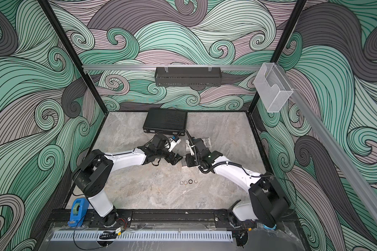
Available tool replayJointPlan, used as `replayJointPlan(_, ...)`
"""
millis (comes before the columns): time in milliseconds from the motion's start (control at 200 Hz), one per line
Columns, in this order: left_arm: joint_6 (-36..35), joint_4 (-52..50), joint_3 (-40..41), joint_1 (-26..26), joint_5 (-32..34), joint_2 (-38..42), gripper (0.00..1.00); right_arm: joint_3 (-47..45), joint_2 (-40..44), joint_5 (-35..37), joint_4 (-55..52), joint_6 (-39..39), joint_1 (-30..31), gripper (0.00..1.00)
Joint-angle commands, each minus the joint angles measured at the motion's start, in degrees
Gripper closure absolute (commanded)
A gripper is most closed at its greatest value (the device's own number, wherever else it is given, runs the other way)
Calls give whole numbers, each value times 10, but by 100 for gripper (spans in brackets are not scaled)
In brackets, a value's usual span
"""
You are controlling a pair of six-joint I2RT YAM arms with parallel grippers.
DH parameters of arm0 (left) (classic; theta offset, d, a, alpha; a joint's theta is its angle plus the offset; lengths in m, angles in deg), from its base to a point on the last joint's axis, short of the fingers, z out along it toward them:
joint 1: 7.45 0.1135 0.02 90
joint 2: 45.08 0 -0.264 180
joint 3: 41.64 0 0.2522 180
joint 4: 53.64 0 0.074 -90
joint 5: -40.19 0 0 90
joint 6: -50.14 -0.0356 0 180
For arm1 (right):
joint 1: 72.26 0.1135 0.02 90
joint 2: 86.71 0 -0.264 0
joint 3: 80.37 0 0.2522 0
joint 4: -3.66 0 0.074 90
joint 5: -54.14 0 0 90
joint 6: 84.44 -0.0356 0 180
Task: Take the rings out of the lift-off lid box
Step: Take out the ring from the jewelry box.
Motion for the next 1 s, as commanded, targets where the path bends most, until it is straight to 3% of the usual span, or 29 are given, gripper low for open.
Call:
replayJointPlan(0, 7, -14, -23, -1, -16, -16, 1, 7, -22, -6, 15, 2, -4, 70)
replayJointPlan(996, 10, -33, -73, -1, -36, -83, 2, 34, -115, 37, 38, -3, -11, 75)
